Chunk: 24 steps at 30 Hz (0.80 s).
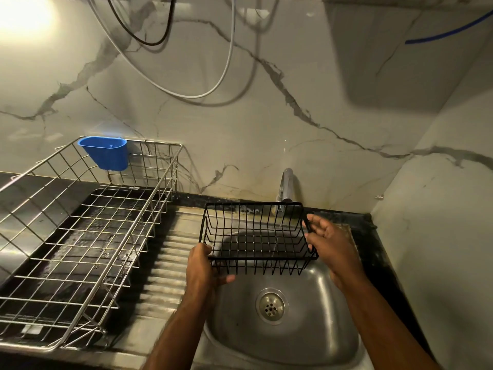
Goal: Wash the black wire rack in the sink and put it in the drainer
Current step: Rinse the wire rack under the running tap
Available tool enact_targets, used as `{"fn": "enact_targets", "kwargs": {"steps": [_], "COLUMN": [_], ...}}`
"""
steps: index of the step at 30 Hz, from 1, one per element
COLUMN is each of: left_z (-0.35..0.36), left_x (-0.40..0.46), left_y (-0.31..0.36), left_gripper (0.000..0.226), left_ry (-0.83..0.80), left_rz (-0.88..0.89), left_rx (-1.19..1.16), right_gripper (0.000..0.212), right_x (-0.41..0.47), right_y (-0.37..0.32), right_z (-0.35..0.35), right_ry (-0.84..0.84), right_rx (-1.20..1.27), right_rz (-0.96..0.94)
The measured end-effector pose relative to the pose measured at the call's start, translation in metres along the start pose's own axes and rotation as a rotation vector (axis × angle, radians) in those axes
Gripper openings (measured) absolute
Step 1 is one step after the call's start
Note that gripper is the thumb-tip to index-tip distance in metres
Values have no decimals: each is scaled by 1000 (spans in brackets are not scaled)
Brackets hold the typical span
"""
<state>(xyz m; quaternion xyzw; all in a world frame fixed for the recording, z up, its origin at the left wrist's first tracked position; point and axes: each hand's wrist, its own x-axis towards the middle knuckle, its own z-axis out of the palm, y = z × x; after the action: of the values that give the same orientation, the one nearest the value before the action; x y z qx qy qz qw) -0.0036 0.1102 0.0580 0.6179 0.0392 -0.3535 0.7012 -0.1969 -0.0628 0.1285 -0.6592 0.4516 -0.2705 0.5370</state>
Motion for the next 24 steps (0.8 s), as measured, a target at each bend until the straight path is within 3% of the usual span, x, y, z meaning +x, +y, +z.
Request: {"fn": "enact_targets", "kwargs": {"steps": [24], "left_z": [1], "left_x": [-8], "left_y": [6], "left_gripper": [37], "left_ry": [53], "left_rz": [-5], "left_rx": [-25], "right_gripper": [57], "right_x": [-7], "right_y": [-1], "right_z": [2], "right_ry": [-6], "right_rx": [-28], "right_rz": [-4]}}
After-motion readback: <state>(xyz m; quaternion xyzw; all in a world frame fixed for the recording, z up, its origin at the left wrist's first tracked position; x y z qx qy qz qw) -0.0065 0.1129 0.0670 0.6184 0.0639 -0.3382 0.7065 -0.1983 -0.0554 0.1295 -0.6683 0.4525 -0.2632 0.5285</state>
